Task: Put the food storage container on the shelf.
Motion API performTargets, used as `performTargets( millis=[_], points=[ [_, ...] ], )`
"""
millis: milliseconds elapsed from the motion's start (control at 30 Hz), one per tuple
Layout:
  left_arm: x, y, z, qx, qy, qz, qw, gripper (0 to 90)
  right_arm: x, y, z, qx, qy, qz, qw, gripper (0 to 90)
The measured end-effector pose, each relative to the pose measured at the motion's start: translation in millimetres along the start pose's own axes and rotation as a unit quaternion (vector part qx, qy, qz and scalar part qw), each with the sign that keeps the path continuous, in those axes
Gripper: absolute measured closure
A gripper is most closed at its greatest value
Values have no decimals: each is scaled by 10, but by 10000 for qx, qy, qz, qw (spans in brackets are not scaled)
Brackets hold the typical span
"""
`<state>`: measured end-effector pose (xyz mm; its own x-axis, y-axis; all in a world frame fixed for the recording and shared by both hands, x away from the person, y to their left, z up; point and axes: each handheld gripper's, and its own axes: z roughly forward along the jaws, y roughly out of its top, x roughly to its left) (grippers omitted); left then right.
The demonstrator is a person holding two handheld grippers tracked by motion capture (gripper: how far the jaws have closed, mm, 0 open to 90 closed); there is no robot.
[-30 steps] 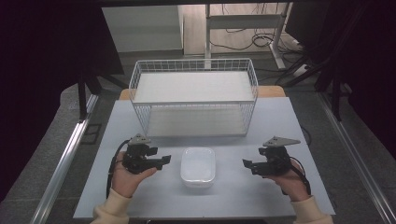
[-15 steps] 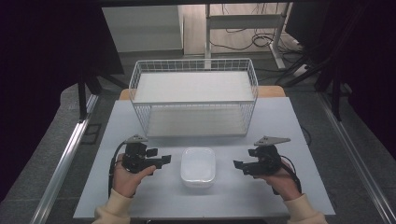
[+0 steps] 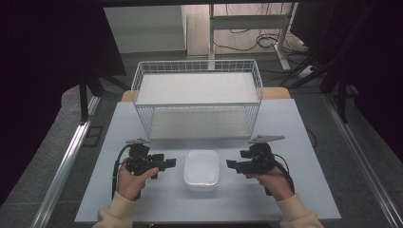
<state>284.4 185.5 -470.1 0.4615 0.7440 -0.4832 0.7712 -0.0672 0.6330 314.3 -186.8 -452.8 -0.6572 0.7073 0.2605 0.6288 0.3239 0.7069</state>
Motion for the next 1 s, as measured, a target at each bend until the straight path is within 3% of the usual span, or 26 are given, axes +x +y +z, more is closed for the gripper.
performTargets(
  millis=[400, 1000],
  points=[
    [-2, -10, 143, 65, -314, -242, 9992, 327, 60, 40, 181, 61, 274, 109, 9995, 290],
    [8, -2, 380, 215, -690, -482, 9962, 351, 81, -61, 402, 154, 639, 765, 9949, 290]
  ],
)
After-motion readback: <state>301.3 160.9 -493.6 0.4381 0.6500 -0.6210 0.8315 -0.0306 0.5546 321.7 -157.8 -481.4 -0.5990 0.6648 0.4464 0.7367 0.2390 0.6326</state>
